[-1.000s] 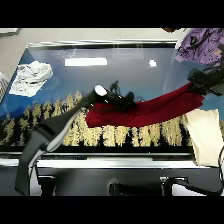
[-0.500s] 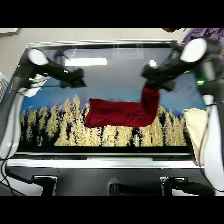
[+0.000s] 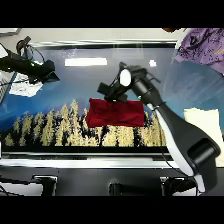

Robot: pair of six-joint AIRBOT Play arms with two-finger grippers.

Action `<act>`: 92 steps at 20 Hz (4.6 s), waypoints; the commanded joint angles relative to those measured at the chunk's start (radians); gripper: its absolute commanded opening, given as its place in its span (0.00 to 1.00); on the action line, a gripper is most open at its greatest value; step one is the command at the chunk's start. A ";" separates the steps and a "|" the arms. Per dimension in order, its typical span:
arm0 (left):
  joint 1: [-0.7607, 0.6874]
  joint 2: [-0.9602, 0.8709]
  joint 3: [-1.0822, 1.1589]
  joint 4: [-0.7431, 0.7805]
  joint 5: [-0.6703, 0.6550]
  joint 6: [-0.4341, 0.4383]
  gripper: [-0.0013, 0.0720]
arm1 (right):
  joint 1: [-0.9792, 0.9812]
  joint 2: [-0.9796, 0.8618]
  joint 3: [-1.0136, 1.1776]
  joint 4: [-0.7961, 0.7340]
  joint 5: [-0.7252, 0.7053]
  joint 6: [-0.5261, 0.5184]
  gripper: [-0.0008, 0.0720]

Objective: Fold the clothes and pants, and hang the long-sleeved shirts on hangers.

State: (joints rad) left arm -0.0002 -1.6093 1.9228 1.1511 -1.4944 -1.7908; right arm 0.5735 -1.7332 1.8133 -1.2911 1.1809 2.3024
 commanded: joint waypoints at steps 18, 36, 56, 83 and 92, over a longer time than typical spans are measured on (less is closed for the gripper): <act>0.011 0.006 0.000 0.006 -0.008 0.022 0.04 | -0.098 0.034 0.002 0.103 -0.022 -0.187 0.71; 0.026 0.005 0.000 0.006 -0.008 0.040 0.04 | -0.739 -0.033 -0.586 0.662 0.066 -1.031 0.81; 0.026 0.005 0.000 0.006 -0.006 0.039 0.04 | -0.883 -0.029 -0.049 0.554 0.208 -0.592 0.05; 0.023 0.006 0.000 0.002 -0.039 -0.010 0.04 | -1.302 0.109 0.212 0.000 0.277 -0.077 0.05; 0.023 0.006 0.000 0.002 -0.063 -0.016 0.04 | -1.301 0.150 0.212 -0.207 0.575 -0.082 0.05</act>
State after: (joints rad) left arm 0.0238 -1.6043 1.9228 1.1526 -1.5513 -1.8069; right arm -0.7280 -1.5944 2.0251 -1.3918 1.6321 2.2211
